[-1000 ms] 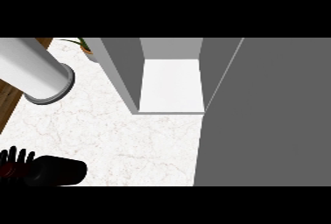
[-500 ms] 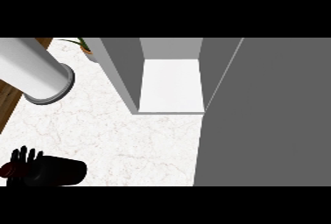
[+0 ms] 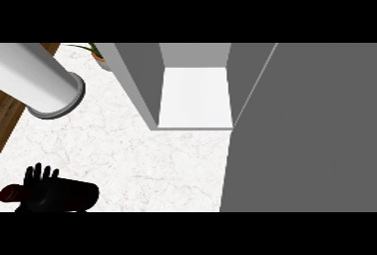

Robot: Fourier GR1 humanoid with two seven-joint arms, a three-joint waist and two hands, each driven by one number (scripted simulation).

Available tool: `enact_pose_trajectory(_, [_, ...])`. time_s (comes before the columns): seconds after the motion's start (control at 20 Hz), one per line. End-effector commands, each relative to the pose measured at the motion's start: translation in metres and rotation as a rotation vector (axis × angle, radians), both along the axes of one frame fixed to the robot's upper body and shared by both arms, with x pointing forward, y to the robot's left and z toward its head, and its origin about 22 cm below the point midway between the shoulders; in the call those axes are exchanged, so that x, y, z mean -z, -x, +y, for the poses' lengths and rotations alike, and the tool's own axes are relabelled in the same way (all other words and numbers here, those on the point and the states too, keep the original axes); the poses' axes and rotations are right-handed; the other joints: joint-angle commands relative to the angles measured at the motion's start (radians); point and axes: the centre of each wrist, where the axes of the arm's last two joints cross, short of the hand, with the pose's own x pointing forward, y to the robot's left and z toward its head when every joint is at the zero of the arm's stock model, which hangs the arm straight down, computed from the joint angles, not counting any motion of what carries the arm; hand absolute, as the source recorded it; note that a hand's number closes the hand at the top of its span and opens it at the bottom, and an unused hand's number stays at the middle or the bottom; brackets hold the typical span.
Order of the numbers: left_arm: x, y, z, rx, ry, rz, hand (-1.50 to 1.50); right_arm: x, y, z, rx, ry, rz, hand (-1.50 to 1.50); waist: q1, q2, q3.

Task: Pick up the wine, place it into the cabinet and close the cabinet

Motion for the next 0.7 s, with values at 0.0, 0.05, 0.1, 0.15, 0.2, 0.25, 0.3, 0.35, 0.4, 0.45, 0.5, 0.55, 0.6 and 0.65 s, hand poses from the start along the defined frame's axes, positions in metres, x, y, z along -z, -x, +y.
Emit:
enact_pose_trajectory(0.0, [0.004, -0.013, -0.016, 0.011, 0.023, -0.01, -1.5, -0.004, 0.015, -0.012, -0.026, -0.027, -0.066, -1.5, 0.001, 0.001, 0.001])
enact_pose_trajectory(0.05, [0.021, 0.0, -0.007, -0.008, 0.0, -0.016, -1.5, -0.007, 0.027, -0.01, -0.043, -0.008, -0.051, -1.5, 0.0, 0.001, 0.0])
enact_pose_trajectory(0.1, [0.016, -0.001, 0.0, -0.012, 0.011, -0.032, -1.5, -0.001, 0.03, -0.004, -0.033, -0.034, -0.059, -1.5, 0.0, 0.0, 0.0])
enact_pose_trajectory(0.15, [0.003, -0.008, -0.01, -0.003, 0.028, -0.029, -1.5, -0.012, 0.033, -0.015, -0.026, -0.022, -0.076, -1.5, 0.0, 0.0, 0.001])
enact_pose_trajectory(0.2, [-0.004, -0.023, -0.019, -0.007, 0.031, -0.032, -1.5, -0.014, 0.041, -0.006, -0.046, -0.049, -0.05, -1.5, -0.002, -0.001, 0.0])
enact_pose_trajectory(0.25, [0.017, -0.011, 0.011, 0.013, 0.075, -0.045, -1.5, -0.015, 0.023, -0.013, -0.037, -0.009, -0.062, -1.5, -0.001, 0.001, 0.0])
enact_pose_trajectory(0.3, [0.017, -0.007, 0.0, 0.009, 0.071, -0.061, 1.5, -0.006, 0.026, -0.004, -0.022, -0.025, -0.057, -1.5, 0.001, 0.0, 0.0])
enact_pose_trajectory(0.35, [0.016, -0.007, 0.003, 0.054, 0.094, -0.062, 1.5, 0.001, 0.013, -0.013, -0.036, -0.038, -0.048, -1.5, 0.001, 0.001, 0.0])
enact_pose_trajectory(0.4, [0.006, -0.021, -0.007, 0.083, 0.097, -0.074, 1.5, -0.01, 0.038, -0.01, -0.033, -0.029, -0.063, -1.5, -0.004, -0.001, 0.0])
enact_pose_trajectory(0.45, [0.007, -0.022, -0.014, 0.101, 0.106, -0.075, 1.5, -0.004, 0.035, -0.01, -0.034, -0.044, -0.057, -1.5, -0.004, -0.001, 0.001])
enact_pose_trajectory(0.5, [0.012, -0.011, -0.008, 0.13, 0.088, -0.061, 1.5, -0.005, 0.022, -0.018, -0.031, -0.026, -0.07, -1.5, 0.0, 0.0, 0.001])
enact_pose_trajectory(0.55, [0.019, -0.016, -0.011, 0.135, 0.059, -0.082, 1.5, -0.009, 0.026, -0.016, -0.043, -0.037, -0.038, -1.5, -0.002, 0.0, 0.0])
enact_pose_trajectory(0.6, [0.013, -0.018, -0.006, 0.129, 0.016, -0.085, 1.5, -0.006, 0.031, -0.012, -0.031, -0.034, -0.058, -1.5, -0.002, 0.0, 0.0])
enact_pose_trajectory(0.65, [0.011, -0.026, -0.005, 0.146, -0.002, -0.075, 1.5, -0.006, 0.014, -0.015, -0.013, -0.022, -0.039, -1.5, 0.001, 0.001, 0.0])
